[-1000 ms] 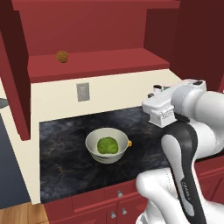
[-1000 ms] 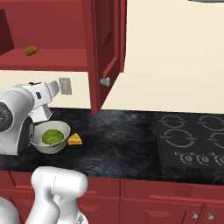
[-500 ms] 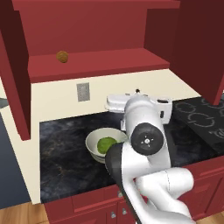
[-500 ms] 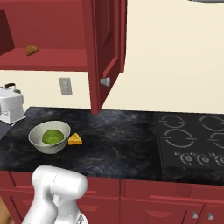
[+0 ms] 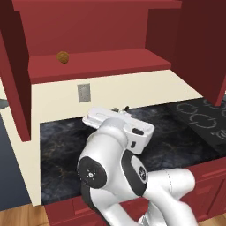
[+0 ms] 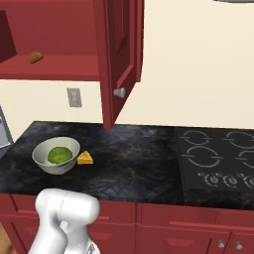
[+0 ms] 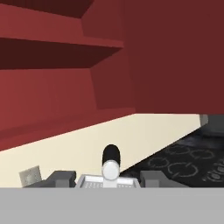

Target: Pick the cheese from the fridge and the cheese grater from the cabinet and place them next to the salad bowl.

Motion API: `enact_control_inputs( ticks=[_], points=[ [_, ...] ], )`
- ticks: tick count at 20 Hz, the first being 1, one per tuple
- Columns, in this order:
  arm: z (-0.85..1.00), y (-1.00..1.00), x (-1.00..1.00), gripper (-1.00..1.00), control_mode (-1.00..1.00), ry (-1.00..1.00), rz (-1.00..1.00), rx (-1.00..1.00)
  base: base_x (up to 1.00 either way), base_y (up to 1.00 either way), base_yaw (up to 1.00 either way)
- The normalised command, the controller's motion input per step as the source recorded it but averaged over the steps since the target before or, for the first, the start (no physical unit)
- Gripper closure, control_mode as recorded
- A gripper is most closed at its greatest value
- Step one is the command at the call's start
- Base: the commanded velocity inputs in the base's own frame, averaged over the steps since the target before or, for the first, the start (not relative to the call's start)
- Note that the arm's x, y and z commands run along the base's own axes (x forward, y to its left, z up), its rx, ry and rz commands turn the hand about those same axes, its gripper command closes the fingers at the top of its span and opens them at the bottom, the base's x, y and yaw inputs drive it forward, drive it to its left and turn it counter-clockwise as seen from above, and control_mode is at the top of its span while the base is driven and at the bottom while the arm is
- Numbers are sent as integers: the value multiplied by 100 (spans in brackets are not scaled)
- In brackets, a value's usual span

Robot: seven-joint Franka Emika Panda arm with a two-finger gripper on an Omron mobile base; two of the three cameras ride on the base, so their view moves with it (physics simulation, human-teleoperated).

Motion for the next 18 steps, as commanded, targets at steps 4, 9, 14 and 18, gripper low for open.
enact_control_inputs(
  ticks=[4, 9, 14, 18],
  points=[
    [-48, 8, 0, 100, -100, -10, 2, 0, 0, 0, 0],
    [-54, 0, 0, 100, -100, -2, 0, -5, 0, 0, 0],
    [-47, 36, 0, 100, -100, 1, -1, -2, 0, 0, 0],
    [-37, 62, -2, 100, -100, 1, 0, -1, 0, 0, 0]
  ],
)
